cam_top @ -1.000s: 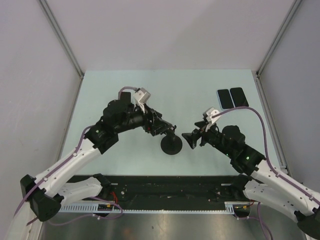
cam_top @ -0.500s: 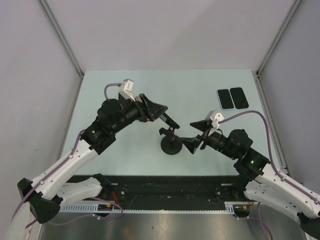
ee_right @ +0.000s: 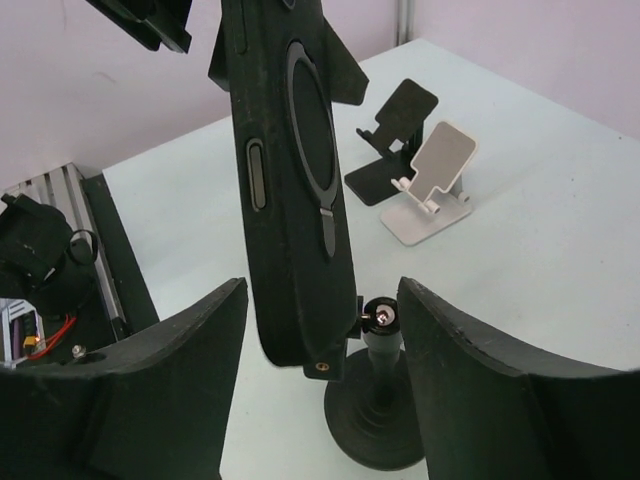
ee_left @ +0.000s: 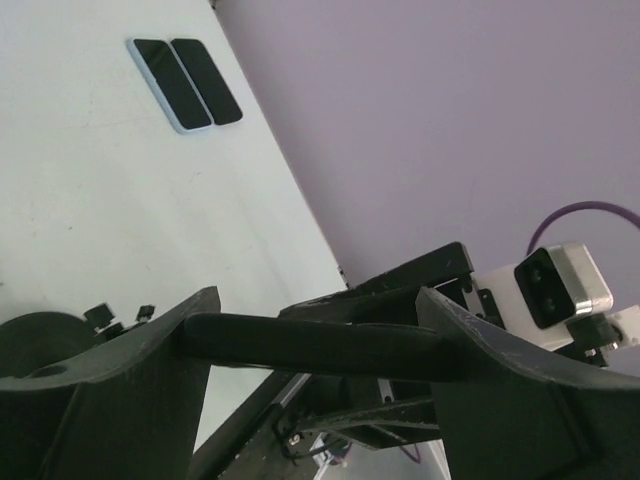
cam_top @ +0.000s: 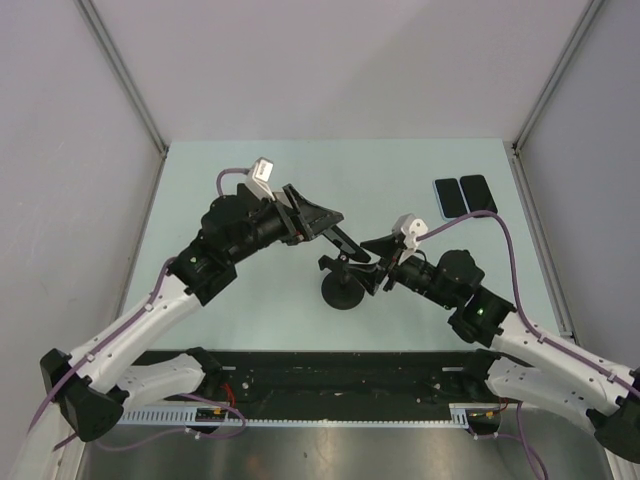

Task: Remove the phone from the phone stand

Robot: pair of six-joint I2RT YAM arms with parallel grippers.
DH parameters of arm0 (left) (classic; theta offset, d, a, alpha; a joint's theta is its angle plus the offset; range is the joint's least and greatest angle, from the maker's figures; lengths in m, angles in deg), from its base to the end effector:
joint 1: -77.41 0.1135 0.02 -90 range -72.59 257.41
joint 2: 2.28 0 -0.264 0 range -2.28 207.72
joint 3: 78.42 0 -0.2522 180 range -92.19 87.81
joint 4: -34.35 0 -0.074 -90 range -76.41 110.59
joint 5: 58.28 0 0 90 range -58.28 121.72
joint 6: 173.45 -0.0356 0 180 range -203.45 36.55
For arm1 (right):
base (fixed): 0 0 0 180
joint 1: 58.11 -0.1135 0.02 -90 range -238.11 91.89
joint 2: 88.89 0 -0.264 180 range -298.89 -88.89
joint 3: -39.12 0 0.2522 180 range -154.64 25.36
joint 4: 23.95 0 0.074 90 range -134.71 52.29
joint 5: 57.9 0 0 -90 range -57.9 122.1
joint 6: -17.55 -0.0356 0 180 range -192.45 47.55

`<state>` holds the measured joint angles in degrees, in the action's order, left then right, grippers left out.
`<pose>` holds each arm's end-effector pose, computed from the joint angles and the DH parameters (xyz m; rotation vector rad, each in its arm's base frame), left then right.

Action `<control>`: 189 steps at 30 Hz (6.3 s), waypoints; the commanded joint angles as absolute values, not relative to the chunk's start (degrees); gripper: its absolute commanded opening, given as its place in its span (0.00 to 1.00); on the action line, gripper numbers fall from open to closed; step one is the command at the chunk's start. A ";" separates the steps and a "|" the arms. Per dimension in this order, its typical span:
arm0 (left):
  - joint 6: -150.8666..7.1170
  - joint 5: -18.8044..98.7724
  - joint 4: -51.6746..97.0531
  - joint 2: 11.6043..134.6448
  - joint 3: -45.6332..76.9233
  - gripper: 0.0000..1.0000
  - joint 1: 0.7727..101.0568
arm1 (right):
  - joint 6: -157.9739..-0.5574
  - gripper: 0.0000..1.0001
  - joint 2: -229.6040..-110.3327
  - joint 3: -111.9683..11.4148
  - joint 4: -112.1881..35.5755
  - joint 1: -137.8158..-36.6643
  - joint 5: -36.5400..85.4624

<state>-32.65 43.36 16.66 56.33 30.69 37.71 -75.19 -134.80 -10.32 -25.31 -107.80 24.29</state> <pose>0.1780 -0.1571 0.3822 -0.0082 1.8540 -1.3253 0.1239 0.1535 0.3228 -0.7361 1.4123 0.8261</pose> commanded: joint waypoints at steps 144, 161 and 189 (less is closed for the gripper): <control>-80.82 8.87 21.90 22.77 54.94 1.00 38.48 | -76.41 0.74 -207.45 -59.28 -59.77 -71.74 44.50; -80.90 8.96 21.90 23.12 54.94 1.00 38.48 | -72.54 0.51 -208.33 -61.30 -58.02 -67.08 40.01; -80.82 9.22 21.90 24.00 54.94 1.00 38.48 | -71.04 0.87 -207.37 -60.95 -56.78 -67.52 38.08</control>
